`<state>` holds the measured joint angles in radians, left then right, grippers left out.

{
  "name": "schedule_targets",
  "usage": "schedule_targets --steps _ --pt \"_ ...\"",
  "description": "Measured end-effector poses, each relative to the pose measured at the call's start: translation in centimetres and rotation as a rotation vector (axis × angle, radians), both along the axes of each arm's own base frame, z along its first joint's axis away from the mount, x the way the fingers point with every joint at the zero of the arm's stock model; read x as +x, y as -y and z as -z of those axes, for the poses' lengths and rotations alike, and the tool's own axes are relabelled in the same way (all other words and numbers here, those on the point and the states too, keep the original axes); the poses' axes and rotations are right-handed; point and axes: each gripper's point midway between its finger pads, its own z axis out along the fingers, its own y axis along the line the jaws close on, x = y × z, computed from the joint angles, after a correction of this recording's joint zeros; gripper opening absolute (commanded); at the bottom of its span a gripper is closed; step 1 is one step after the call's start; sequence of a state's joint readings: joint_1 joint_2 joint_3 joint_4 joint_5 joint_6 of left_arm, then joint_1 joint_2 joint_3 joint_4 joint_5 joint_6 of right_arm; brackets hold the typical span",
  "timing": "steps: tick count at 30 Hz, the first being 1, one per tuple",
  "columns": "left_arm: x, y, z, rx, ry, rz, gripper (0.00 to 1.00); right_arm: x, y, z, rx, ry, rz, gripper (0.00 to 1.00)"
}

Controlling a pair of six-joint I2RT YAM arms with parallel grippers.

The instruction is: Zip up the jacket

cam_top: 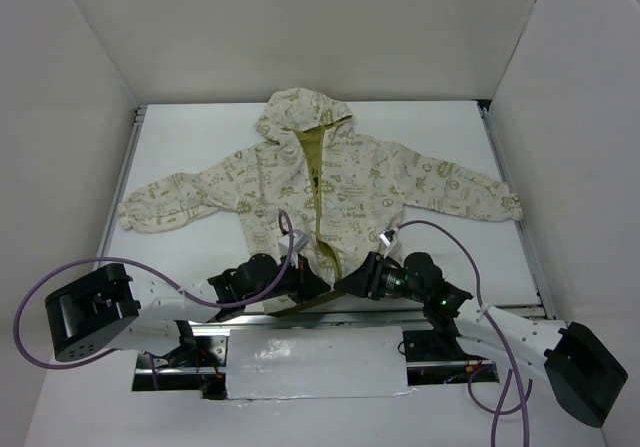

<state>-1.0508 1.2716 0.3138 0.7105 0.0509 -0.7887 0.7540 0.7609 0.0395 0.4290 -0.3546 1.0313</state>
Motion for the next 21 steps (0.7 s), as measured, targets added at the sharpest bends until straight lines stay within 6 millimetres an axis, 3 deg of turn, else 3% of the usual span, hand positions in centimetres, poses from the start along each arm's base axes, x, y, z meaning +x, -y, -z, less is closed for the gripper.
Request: schedule_targets --steps 17,21 --pt "0.01 0.02 -0.21 -0.006 0.003 0.000 0.00 0.11 -0.25 0.90 -0.008 -0.047 -0.008 0.49" --pt "0.01 0.18 -0.60 -0.022 0.010 0.004 0.00 0.20 -0.47 0.32 0.013 -0.031 -0.013 0.49"
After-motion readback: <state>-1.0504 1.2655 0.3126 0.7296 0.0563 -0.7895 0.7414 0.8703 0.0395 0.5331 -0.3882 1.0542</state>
